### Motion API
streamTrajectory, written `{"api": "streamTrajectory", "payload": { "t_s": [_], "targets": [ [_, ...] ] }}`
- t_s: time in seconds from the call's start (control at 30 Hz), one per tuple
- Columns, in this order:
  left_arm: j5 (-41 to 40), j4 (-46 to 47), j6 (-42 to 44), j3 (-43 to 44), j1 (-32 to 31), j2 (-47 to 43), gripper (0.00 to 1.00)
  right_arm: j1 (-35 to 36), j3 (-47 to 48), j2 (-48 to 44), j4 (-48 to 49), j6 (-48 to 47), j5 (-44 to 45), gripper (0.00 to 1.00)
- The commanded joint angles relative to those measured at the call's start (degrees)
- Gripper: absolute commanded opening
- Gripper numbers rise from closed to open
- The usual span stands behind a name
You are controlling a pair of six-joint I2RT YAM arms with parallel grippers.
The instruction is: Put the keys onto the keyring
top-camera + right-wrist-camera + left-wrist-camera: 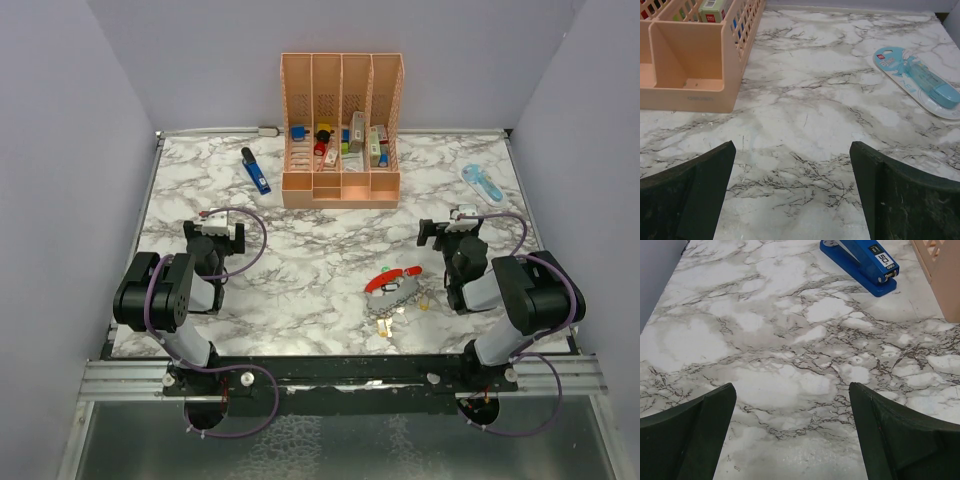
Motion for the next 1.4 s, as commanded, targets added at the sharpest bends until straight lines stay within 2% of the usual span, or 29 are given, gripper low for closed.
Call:
{"api": "streamTrajectory", "payload": {
  "t_s": [0.0,0.6,0.63,0.7,0.77,0.83,0.93,1.03,1.13,1.27,1.37],
  "targets": [
    [-1.7,0.1,-1.1,0.7,0.1,-0.2,0.99,-0.1,-0.1,0.4,1.8,-0.6,-0.7,0.99],
    [-2.2,-0.1,-1.4,1.2,0.2,-0.6,0.99,-0.1,0.4,0.5,1.6,-0.8,-1.2,0.99],
    [-1.0,-2.4,-1.0,2.1,0.2,-1.7,0.99,-0.1,0.2,0.5,1.9,-0.8,-1.1,0.99],
    [1.3,-13.7,-0.5,6.6,0.2,-5.8,0.99,0.0,-0.1,-0.5,2.3,-1.4,-0.6,0.99],
    [4.1,-24.9,0.3,12.4,0.2,-9.2,0.99,0.1,2.0,-5.8,-6.3,-0.4,2.2,0.99],
    [8.6,-30.5,1.6,16.6,0.2,-11.6,0.99,0.1,7.2,-12.0,-21.0,0.9,4.5,1.00],
    [22.4,-35.2,2.4,22.0,0.1,-13.6,0.96,0.2,20.2,-16.0,-48.8,2.7,-0.1,0.99],
    [37.4,-44.5,3.5,29.7,-2.4,-11.2,0.85,1.2,29.2,-15.1,-68.2,4.4,-4.2,0.95],
    [42.5,-56.4,8.5,35.3,-10.8,-9.7,0.84,2.1,31.9,-16.7,-79.6,8.0,-6.3,0.88],
    [43.0,-68.6,18.6,39.6,-25.4,-6.3,0.84,2.1,29.7,-24.4,-87.0,14.9,-3.5,0.87],
    [39.0,-67.2,20.7,41.2,-32.3,-1.8,0.84,2.0,29.2,-28.9,-92.0,21.9,3.1,0.87]
  ]
}}
